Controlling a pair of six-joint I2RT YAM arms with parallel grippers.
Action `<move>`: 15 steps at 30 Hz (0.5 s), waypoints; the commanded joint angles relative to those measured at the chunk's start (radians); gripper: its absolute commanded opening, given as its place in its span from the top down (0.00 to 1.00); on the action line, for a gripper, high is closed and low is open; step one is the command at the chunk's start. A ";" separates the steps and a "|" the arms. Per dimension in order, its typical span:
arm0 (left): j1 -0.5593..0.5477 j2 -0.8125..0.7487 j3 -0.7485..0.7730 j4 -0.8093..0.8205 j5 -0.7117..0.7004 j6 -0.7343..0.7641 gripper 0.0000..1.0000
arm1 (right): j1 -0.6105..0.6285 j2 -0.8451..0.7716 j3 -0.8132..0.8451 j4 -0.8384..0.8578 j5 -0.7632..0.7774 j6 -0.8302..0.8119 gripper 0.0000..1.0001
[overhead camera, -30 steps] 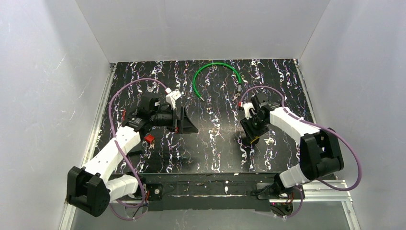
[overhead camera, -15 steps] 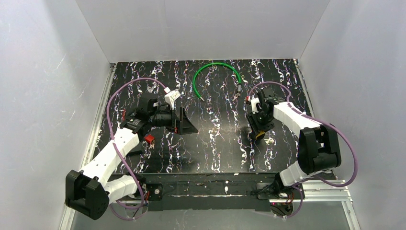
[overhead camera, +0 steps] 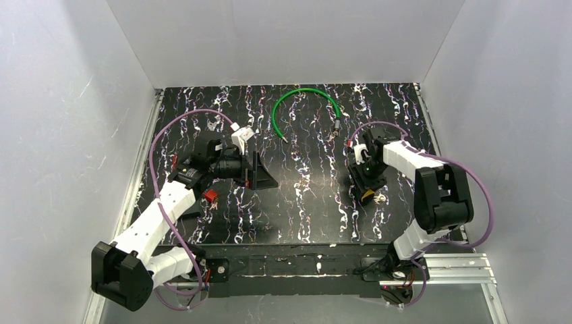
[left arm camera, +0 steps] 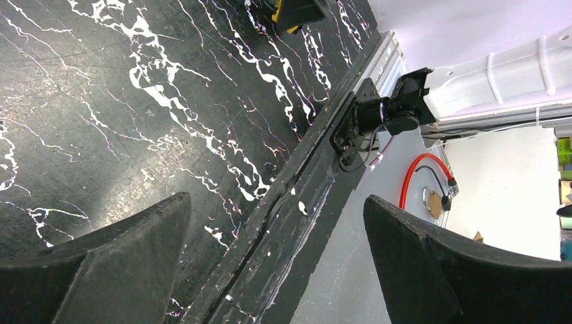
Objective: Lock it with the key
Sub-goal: Place the lock at the center of the board.
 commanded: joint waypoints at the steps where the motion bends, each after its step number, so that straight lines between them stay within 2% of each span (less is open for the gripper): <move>1: 0.003 -0.007 0.013 -0.004 0.006 0.020 0.02 | 0.002 0.025 0.041 -0.076 -0.031 -0.024 0.53; 6: 0.003 -0.003 0.016 -0.009 0.002 0.025 0.02 | 0.005 0.061 0.072 -0.121 -0.041 -0.039 0.41; 10: 0.004 0.003 0.043 -0.059 -0.005 0.062 0.02 | 0.007 0.070 0.090 -0.140 -0.056 -0.042 0.21; 12: 0.008 0.015 0.085 -0.138 -0.014 0.119 0.02 | 0.007 0.068 0.100 -0.154 -0.067 -0.043 0.14; 15: 0.026 0.055 0.180 -0.317 -0.037 0.250 0.02 | 0.007 0.048 0.120 -0.175 -0.090 -0.050 0.10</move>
